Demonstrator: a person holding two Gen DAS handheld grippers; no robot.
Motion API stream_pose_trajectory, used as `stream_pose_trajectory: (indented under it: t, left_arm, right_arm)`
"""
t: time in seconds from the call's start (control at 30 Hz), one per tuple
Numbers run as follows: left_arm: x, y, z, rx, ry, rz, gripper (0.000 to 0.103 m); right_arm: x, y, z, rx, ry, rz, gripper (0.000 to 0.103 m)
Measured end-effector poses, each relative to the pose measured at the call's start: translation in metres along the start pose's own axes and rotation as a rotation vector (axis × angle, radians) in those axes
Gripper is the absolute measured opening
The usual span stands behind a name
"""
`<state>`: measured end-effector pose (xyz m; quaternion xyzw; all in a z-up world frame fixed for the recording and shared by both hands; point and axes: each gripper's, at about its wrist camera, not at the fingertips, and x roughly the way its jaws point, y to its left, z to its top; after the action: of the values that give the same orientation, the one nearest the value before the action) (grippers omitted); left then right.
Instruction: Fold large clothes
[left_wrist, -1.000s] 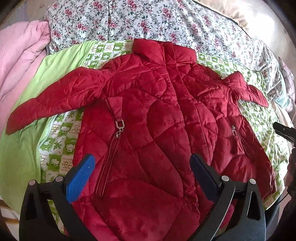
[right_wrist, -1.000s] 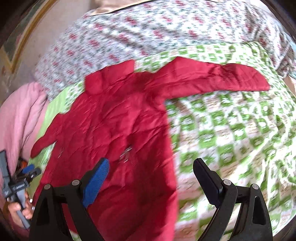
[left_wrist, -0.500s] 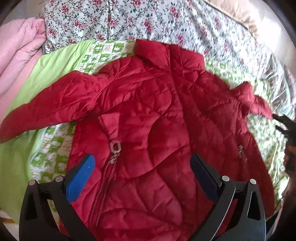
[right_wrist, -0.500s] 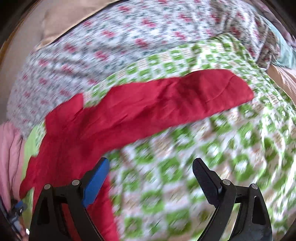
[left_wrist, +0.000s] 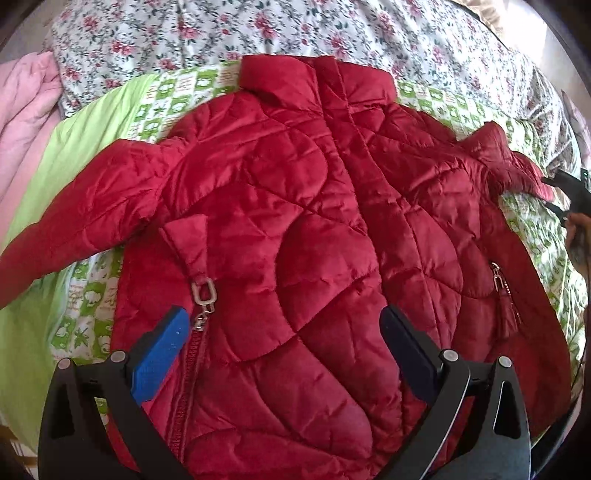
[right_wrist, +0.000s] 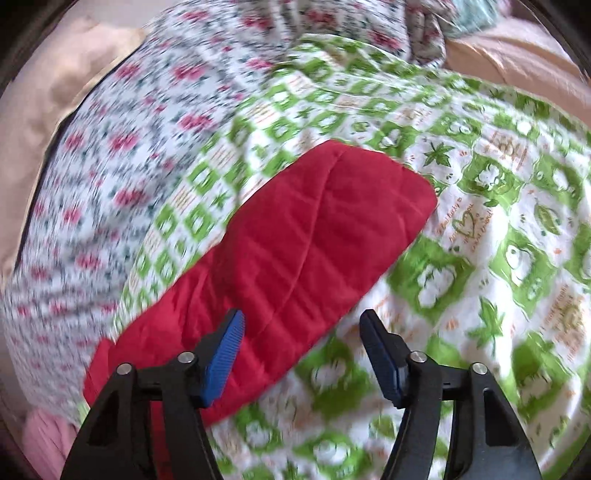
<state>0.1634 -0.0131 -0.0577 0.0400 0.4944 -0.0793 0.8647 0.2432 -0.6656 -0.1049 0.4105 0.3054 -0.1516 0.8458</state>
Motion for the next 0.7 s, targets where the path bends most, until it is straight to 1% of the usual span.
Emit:
stream_pose_trajectory:
  t: [0.1, 0.17, 0.2, 0.3, 0.33, 0.37, 0.43, 0.5, 0.67, 0.7]
  left_arm:
    - [0.003, -0.003, 0.000, 0.002, 0.008, -0.014, 0.103]
    - [0.004, -0.005, 0.001, 0.005, 0.008, -0.015, 0.103]
    - [0.004, -0.005, 0.001, 0.006, 0.007, -0.013, 0.103]
    - [0.006, -0.006, 0.001, 0.011, 0.008, -0.011, 0.103]
    - [0.007, -0.005, 0.002, 0.010, 0.009, -0.005, 0.103]
    - [0.008, -0.005, 0.002, 0.007, 0.010, -0.002, 0.103]
    - [0.010, -0.003, 0.003, -0.003, 0.015, -0.008, 0.103]
    - [0.013, -0.001, 0.003, -0.012, 0.023, -0.024, 0.103]
    - [0.013, 0.002, 0.002, -0.013, 0.025, -0.018, 0.103]
    - [0.013, 0.003, 0.002, -0.018, 0.025, -0.019, 0.103]
  right_arm:
    - [0.013, -0.008, 0.006, 0.044, 0.005, -0.007, 0.058]
    - [0.019, -0.012, 0.009, 0.072, -0.004, 0.006, 0.056]
    - [0.021, -0.013, 0.010, 0.081, -0.014, 0.007, 0.052]
    - [0.022, -0.015, 0.012, 0.087, -0.040, 0.004, 0.035]
    - [0.023, -0.014, 0.013, 0.082, -0.041, 0.007, 0.024]
    - [0.023, -0.011, 0.012, 0.071, -0.043, 0.017, 0.016]
    - [0.021, -0.002, 0.011, 0.041, -0.051, 0.025, 0.011]
    - [0.014, 0.011, 0.009, 0.001, -0.067, 0.043, 0.010]
    - [-0.010, 0.051, 0.001, -0.117, -0.121, 0.068, 0.009]
    - [-0.017, 0.063, -0.002, -0.147, -0.135, 0.088, 0.009]
